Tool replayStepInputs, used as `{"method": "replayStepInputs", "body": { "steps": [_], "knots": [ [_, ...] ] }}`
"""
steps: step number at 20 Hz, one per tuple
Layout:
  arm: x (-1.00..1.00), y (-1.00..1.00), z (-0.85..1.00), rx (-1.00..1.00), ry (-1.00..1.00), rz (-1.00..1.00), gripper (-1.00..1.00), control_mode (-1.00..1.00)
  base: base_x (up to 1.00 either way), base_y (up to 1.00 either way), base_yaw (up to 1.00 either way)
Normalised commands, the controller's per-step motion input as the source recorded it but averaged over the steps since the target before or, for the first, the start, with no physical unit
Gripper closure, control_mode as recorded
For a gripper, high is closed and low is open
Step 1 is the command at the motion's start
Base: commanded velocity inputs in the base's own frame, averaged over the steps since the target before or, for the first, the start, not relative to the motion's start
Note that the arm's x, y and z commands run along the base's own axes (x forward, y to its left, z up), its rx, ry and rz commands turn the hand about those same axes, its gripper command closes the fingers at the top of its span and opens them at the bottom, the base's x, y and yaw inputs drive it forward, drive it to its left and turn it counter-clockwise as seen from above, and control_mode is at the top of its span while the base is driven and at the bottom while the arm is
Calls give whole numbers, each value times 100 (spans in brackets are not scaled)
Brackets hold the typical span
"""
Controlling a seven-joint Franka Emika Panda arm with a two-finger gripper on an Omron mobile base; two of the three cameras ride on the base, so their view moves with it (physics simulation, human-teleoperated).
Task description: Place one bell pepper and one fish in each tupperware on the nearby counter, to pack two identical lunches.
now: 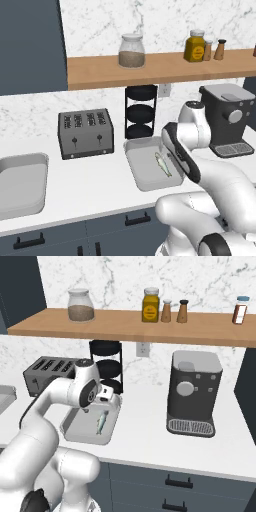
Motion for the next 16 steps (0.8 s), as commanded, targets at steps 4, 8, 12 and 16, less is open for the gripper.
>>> {"method": "replayStepInputs", "body": {
  "steps": [4, 8, 12, 16],
  "knots": [
    [-100, -29, 76, 0, 0, 0, -100, -100, 0, 0, 0],
    [-100, -20, 61, 0, 0, 0, -100, -100, 0, 0, 0],
    [-88, 0, 48, 0, 3, 0, -100, -100, 0, 0, 0],
    [-11, 0, 2, 0, 0, 0, -100, -100, 0, 0, 0]
  ]
}}
